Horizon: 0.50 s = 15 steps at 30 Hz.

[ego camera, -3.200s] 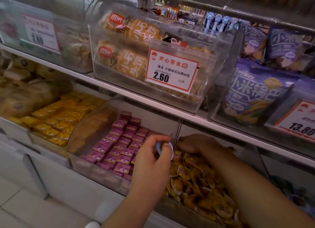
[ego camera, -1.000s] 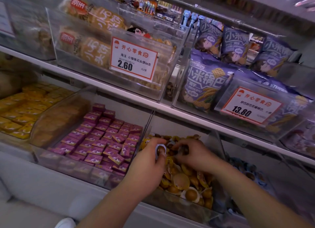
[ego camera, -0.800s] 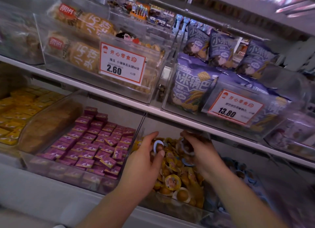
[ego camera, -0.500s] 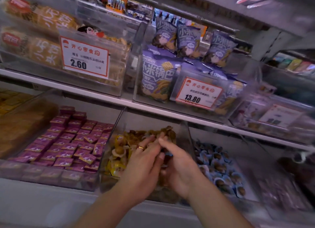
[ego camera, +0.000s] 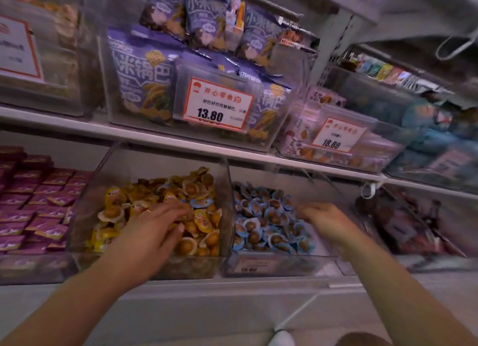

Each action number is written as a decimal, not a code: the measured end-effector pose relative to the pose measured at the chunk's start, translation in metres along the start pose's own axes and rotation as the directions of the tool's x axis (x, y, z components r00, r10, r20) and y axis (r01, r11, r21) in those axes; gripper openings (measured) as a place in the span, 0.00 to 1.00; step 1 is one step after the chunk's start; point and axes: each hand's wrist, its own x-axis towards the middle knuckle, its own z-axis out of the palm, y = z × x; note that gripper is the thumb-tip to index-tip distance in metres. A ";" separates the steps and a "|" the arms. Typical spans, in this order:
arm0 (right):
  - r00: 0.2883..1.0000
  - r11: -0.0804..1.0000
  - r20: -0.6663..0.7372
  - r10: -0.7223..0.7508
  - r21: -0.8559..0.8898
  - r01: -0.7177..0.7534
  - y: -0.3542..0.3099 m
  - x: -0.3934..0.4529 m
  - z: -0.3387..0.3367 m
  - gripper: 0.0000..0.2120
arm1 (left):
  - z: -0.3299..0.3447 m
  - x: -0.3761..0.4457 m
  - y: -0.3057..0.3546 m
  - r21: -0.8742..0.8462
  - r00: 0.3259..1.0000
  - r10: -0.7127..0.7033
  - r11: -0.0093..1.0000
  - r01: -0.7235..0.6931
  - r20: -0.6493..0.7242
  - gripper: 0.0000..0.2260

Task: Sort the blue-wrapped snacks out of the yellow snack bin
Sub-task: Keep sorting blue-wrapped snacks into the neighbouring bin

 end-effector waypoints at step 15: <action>0.726 0.603 0.612 -0.315 -0.461 0.651 -0.146 0.004 0.192 0.15 | -0.013 0.010 -0.012 0.273 0.985 -0.145 0.955 0.116 0.088 0.15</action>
